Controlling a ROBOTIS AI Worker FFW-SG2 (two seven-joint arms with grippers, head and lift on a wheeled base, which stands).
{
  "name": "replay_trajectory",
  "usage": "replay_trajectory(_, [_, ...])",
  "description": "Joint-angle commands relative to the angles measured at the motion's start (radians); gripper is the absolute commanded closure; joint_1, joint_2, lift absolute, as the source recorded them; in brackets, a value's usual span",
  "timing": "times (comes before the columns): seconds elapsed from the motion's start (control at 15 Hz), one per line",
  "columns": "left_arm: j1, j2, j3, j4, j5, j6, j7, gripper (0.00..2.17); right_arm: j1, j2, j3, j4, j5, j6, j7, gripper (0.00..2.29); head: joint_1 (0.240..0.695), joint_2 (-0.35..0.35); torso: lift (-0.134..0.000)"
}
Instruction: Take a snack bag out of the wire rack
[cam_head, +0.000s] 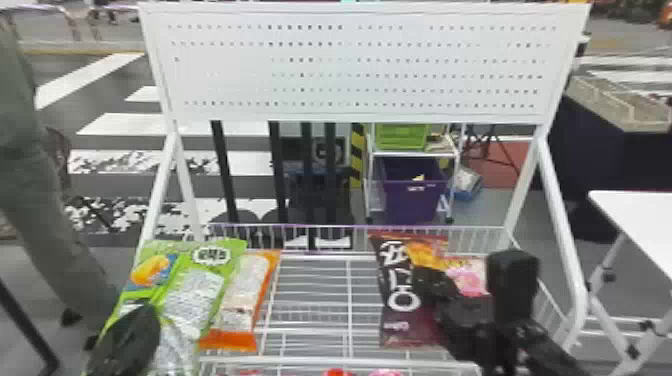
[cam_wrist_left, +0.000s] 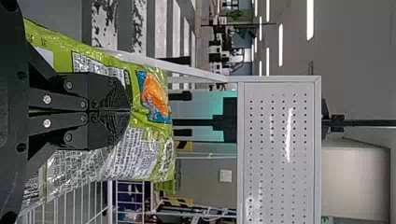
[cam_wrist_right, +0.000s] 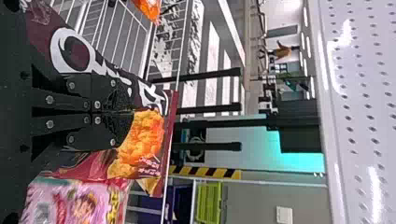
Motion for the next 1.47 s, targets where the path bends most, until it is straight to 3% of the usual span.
replay_trajectory(0.0, [-0.012, 0.004, -0.012, 0.008, 0.0, 0.0, 0.0, 1.79, 0.139, -0.011, -0.07, -0.117, 0.006, -0.041, 0.008, 2.25, 0.499, 0.0, 0.0])
replay_trajectory(0.4, [-0.013, 0.01, -0.017, 0.01, 0.0, 0.0, 0.0, 1.79, 0.461, -0.004, -0.219, -0.291, 0.029, -0.243, 0.048, 2.25, 0.499, 0.0, 0.0])
replay_trajectory(0.67, [-0.01, 0.012, -0.017, 0.01, 0.002, 0.0, 0.0, 1.79, 0.628, 0.064, -0.268, -0.358, 0.088, -0.394, 0.088, 2.25, 0.499, 0.0, 0.0])
replay_trajectory(1.4, [0.004, 0.012, -0.02, -0.003, 0.0, 0.0, 0.002, 1.79, 0.668, 0.078, -0.291, -0.37, 0.089, -0.421, 0.106, 2.25, 0.499, 0.0, 0.0])
